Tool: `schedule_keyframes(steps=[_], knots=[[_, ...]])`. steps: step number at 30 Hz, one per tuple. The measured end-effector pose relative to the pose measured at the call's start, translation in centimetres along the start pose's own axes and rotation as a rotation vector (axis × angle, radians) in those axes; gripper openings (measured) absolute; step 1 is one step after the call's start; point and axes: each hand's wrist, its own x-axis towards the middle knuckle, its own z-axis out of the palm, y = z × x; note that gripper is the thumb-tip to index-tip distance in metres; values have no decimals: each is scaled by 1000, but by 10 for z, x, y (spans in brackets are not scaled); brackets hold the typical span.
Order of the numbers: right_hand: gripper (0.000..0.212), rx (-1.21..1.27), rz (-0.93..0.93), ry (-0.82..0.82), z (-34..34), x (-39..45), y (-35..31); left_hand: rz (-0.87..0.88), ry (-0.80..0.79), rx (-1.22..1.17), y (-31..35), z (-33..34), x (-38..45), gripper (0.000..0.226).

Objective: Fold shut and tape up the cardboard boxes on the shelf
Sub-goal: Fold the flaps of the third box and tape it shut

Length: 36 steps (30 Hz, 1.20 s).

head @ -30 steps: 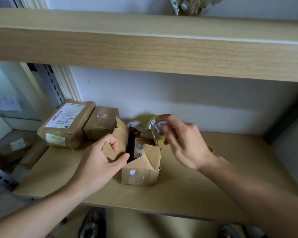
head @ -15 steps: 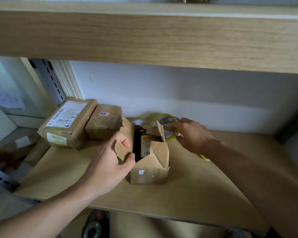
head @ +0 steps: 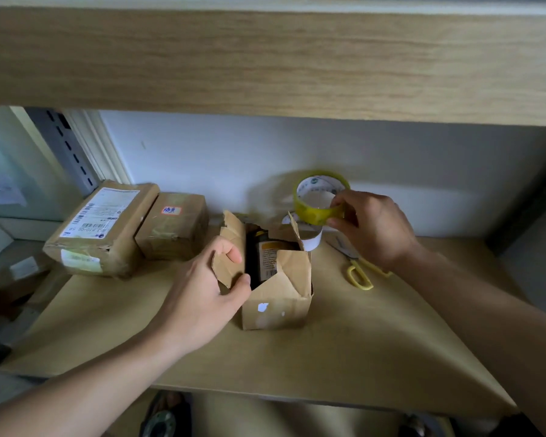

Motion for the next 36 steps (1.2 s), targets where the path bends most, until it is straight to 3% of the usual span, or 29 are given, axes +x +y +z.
schedule_keyframes(steps=[11, 21, 24, 27, 30, 33, 36], knots=[[27, 175, 52, 168, -49, -24, -6, 26, -60, -3, 22, 31, 31, 29], [30, 152, 143, 187, -47, -28, -4, 72, -66, -20, 25, 29, 22, 88], [30, 177, 170, 183, -46, -29, -1, 90, -61, -61, 23, 23, 21, 94], [30, 193, 176, 189, -47, -29, -3, 111, -69, -109, 23, 16, 21, 89], [30, 202, 154, 212, -49, -29, -10, 176, -52, -140, 26, 12, 20, 69], [31, 249, 88, 223, -54, -31, -17, 249, 36, -154, 34, 13, 24, 45], [26, 275, -21, 214, -60, -32, -29, 348, 112, -79, 45, 12, 34, 35]])
